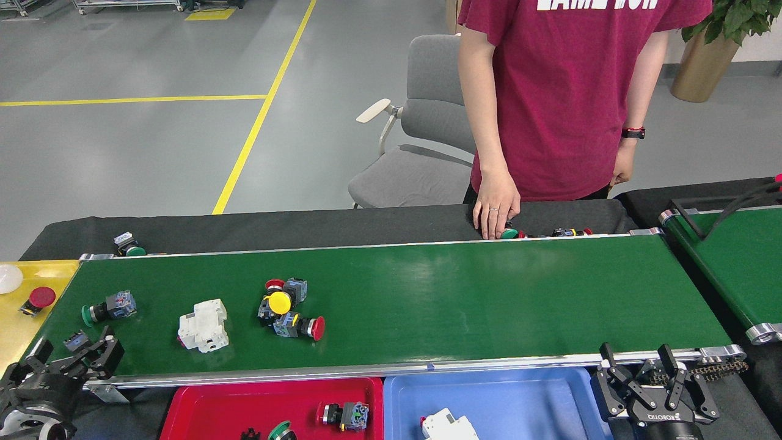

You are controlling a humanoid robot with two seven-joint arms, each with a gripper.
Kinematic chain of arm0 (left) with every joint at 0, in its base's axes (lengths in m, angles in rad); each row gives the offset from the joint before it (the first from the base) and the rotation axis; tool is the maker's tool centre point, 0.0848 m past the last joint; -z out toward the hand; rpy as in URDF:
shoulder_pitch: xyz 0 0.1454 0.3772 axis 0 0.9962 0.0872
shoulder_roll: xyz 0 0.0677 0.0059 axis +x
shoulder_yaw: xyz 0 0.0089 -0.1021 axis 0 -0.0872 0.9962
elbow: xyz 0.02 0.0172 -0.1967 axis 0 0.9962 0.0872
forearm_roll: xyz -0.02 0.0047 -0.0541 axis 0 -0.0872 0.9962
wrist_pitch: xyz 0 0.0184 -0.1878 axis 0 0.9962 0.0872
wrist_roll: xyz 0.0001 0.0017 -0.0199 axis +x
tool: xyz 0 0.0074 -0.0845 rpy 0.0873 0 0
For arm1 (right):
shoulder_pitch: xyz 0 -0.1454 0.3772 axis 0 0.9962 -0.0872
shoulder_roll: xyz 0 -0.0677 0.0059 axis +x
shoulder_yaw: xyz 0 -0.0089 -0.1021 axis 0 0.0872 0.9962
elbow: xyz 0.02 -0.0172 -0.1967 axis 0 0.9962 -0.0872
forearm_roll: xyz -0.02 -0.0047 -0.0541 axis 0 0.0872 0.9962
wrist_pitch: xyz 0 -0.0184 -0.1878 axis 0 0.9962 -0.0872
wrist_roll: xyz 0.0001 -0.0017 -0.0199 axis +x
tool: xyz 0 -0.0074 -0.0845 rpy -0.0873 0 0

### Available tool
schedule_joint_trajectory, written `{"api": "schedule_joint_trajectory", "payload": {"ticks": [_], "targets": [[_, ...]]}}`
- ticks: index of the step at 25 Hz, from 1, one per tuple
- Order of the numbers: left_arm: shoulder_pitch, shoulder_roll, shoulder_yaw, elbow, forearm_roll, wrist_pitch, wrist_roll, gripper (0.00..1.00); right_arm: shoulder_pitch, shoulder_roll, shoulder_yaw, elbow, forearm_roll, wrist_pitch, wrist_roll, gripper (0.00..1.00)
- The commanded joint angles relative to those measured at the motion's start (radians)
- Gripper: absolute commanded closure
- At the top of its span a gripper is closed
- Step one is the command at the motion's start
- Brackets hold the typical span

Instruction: Pick switch part from conveyor to tray

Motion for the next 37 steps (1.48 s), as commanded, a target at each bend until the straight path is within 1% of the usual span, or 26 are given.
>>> {"api": "schedule_joint_trajectory", "payload": {"ticks": [1, 3, 4, 5, 6, 7, 9, 12, 14, 17, 19, 20, 22, 24, 25, 26, 28, 29, 30, 31, 32, 33, 35, 37], "targets": [[-0.01, 0.017, -0.007, 0.012, -0.002, 0.018, 0.019, 0.09, -0.012, -0.002, 0.001, -0.009, -0.002, 0.015, 0.0, 0.06], [-0.007, 0.011, -0.007, 0.014, 0.006, 0.01, 0.036, 0.39, -0.015, -0.002, 0.003, -0.009, -0.002, 0.012, 0.023, 0.06], [-0.005, 0.007, -0.007, 0.014, 0.009, 0.007, 0.053, 0.64, -0.023, -0.001, 0.003, -0.009, -0.002, 0.012, 0.046, 0.06], [-0.005, 0.005, -0.007, 0.017, 0.01, 0.007, 0.079, 0.8, -0.036, 0.001, 0.004, -0.009, -0.002, 0.013, 0.064, 0.06], [-0.005, 0.005, -0.007, 0.023, 0.01, 0.009, 0.109, 0.85, -0.046, 0.002, 0.004, -0.009, -0.002, 0.013, 0.066, 0.05], [-0.005, 0.005, -0.007, 0.029, 0.009, 0.01, 0.148, 0.89, -0.049, 0.004, 0.004, -0.009, -0.002, 0.01, 0.064, 0.05], [-0.004, 0.007, -0.007, 0.035, 0.007, 0.012, 0.198, 0.93, -0.049, 0.008, 0.006, -0.009, -0.002, 0.005, 0.064, 0.05], [0.008, 0.007, -0.01, 0.031, 0.006, 0.004, 0.214, 0.96, -0.052, 0.011, 0.007, -0.008, -0.002, 0.005, 0.062, 0.04], [0.039, 0.002, -0.011, 0.005, 0.006, -0.028, 0.214, 0.96, -0.05, 0.008, 0.009, -0.006, -0.002, 0.005, 0.062, 0.04], [0.114, -0.015, -0.016, -0.124, 0.015, -0.121, 0.212, 0.96, -0.05, 0.011, 0.01, -0.006, -0.002, 0.004, 0.061, 0.04], [0.186, -0.035, -0.016, -0.262, 0.055, -0.221, 0.209, 0.96, -0.05, 0.011, 0.01, -0.006, -0.002, 0.004, 0.061, 0.04], [0.226, -0.044, -0.016, -0.334, 0.084, -0.267, 0.201, 0.95, -0.052, 0.011, 0.01, -0.006, -0.002, 0.004, 0.061, 0.04], [0.341, -0.052, -0.019, -0.488, 0.124, -0.368, 0.2, 0.95, -0.052, 0.011, 0.01, -0.006, -0.002, 0.004, 0.061, 0.04], [0.461, -0.064, -0.045, -0.63, 0.127, -0.465, 0.2, 0.93, -0.052, 0.011, 0.01, -0.006, -0.002, 0.004, 0.061, 0.04], [0.522, -0.078, -0.08, -0.692, 0.121, -0.505, 0.198, 0.93, -0.052, 0.01, 0.01, -0.006, -0.002, 0.004, 0.061, 0.04], [0.564, -0.088, -0.125, -0.73, 0.119, -0.534, 0.192, 0.9, -0.052, 0.011, 0.01, -0.006, -0.002, 0.004, 0.061, 0.04], [0.578, -0.107, -0.22, -0.748, 0.091, -0.528, 0.145, 0.84, -0.053, 0.01, 0.01, -0.006, -0.002, 0.004, 0.061, 0.04], [0.578, -0.118, -0.257, -0.75, 0.078, -0.526, 0.122, 0.76, -0.053, 0.01, 0.01, -0.006, -0.003, 0.005, 0.061, 0.03], [0.582, -0.134, -0.287, -0.755, 0.068, -0.522, 0.109, 0.71, -0.052, 0.013, 0.01, -0.008, -0.005, 0.004, 0.061, 0.03], [0.587, -0.147, -0.301, -0.759, 0.067, -0.52, 0.106, 0.59, -0.05, 0.01, 0.01, -0.008, -0.005, 0.004, 0.061, 0.03], [0.588, -0.16, -0.306, -0.765, 0.065, -0.508, 0.105, 0.28, -0.05, 0.008, 0.01, -0.008, -0.005, 0.002, 0.061, 0.03], [0.588, -0.176, -0.306, -0.77, 0.065, -0.468, 0.105, 0.01, -0.05, 0.008, 0.01, -0.008, -0.005, 0.002, 0.061, 0.03], [0.59, -0.177, -0.309, -0.77, 0.068, -0.414, 0.106, 0.0, -0.05, 0.007, 0.01, -0.008, -0.005, 0.002, 0.061, 0.02], [0.585, -0.179, -0.295, -0.768, 0.072, -0.411, 0.106, 0.0, -0.05, 0.007, 0.01, -0.011, -0.005, 0.002, 0.061, 0.02]]}}
